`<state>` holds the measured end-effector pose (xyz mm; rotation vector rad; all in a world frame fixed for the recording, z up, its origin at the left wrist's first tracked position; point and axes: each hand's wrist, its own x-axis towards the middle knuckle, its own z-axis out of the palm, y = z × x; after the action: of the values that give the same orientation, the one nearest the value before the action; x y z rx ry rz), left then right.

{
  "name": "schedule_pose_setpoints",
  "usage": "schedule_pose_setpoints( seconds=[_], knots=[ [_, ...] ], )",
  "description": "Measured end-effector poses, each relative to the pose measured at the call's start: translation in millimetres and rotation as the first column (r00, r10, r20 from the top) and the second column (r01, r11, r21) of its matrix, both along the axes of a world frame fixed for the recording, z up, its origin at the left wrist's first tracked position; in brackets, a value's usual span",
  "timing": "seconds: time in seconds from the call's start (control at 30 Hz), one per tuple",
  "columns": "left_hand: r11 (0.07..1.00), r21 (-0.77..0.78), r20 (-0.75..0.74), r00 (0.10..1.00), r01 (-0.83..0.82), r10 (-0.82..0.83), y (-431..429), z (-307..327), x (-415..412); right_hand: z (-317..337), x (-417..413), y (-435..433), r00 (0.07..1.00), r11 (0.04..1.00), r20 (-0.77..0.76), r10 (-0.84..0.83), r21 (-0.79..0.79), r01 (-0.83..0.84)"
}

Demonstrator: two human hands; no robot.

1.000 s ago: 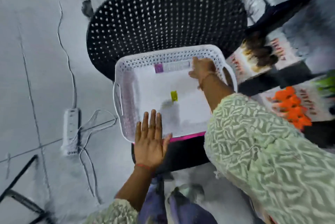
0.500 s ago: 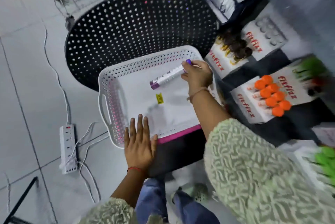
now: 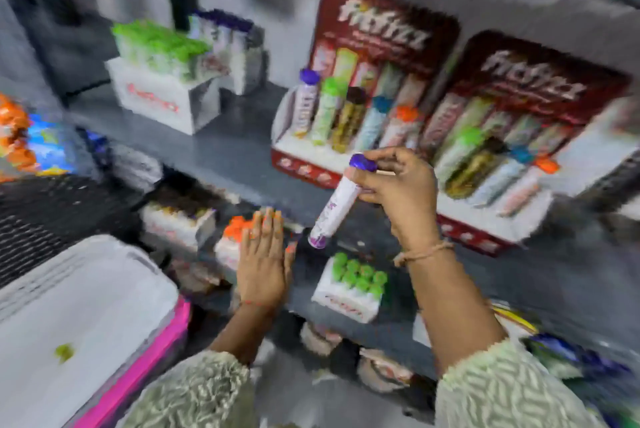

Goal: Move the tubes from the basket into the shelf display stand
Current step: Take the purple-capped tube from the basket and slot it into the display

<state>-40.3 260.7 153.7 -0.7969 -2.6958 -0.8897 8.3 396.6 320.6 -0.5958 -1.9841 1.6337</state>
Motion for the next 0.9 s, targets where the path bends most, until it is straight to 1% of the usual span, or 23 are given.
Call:
schedule_pose_setpoints(
  seconds=[0.1, 0.17, 0.23, 0.27, 0.33, 0.4, 0.47, 0.57, 0.67, 0.8, 0.83, 0.9],
  knots=[
    [0.981, 0.021, -0.1, 0.977, 0.191, -0.188, 63.8, 28.3, 23.3, 34.7, 34.2, 55.6, 0.994, 0.979, -0.024, -0.103, 0.172, 0.106],
    [0.966, 0.008, -0.114, 0.96, 0.258, -0.255, 89.7, 36.4, 34.2, 53.8, 43.2, 84.4, 0.997, 0.965, 0.023, -0.08, 0.254, 0.071],
    [0.954, -0.013, -0.135, 0.945, 0.299, -0.298, 106.2, 40.5, 38.6, 70.7, 46.5, 107.3, 0.994, 0.939, 0.1, -0.038, 0.344, 0.002],
    [0.951, -0.029, -0.142, 0.941, 0.307, -0.308, 111.3, 41.5, 38.3, 78.7, 45.5, 116.2, 0.989, 0.908, 0.145, -0.026, 0.418, -0.037],
    [0.948, -0.053, -0.148, 0.936, 0.314, -0.319, 116.6, 39.5, 33.1, 93.5, 40.6, 127.7, 0.969, 0.814, 0.246, 0.01, 0.561, -0.15],
    [0.941, -0.083, -0.11, 0.935, 0.329, -0.337, 116.9, 33.4, 26.5, 104.5, 32.6, 134.9, 0.935, 0.722, 0.351, 0.047, 0.635, -0.275],
    [0.932, -0.13, -0.068, 0.935, 0.339, -0.349, 116.2, 23.1, 19.0, 110.5, 25.2, 143.6, 0.899, 0.679, 0.435, 0.05, 0.645, -0.35],
    [0.914, -0.206, -0.046, 0.93, 0.349, -0.365, 113.6, 12.1, 8.8, 113.2, 15.1, 152.5, 0.872, 0.672, 0.489, 0.03, 0.636, -0.38],
    [0.908, -0.216, -0.043, 0.926, 0.359, -0.376, 112.2, 10.1, 5.9, 112.4, 7.9, 155.2, 0.872, 0.685, 0.488, 0.03, 0.625, -0.374],
    [0.911, -0.217, -0.054, 0.927, 0.351, -0.37, 112.5, 10.7, 5.5, 102.7, -2.2, 160.3, 0.873, 0.656, 0.487, -0.008, 0.662, -0.363],
    [0.911, -0.218, -0.047, 0.929, 0.35, -0.368, 112.3, 9.9, 4.8, 99.4, -4.6, 161.2, 0.867, 0.645, 0.497, -0.031, 0.673, -0.363],
    [0.909, -0.227, -0.052, 0.928, 0.349, -0.369, 111.6, 7.3, 3.1, 94.3, -8.8, 161.8, 0.862, 0.591, 0.496, -0.099, 0.726, -0.35]
  ],
)
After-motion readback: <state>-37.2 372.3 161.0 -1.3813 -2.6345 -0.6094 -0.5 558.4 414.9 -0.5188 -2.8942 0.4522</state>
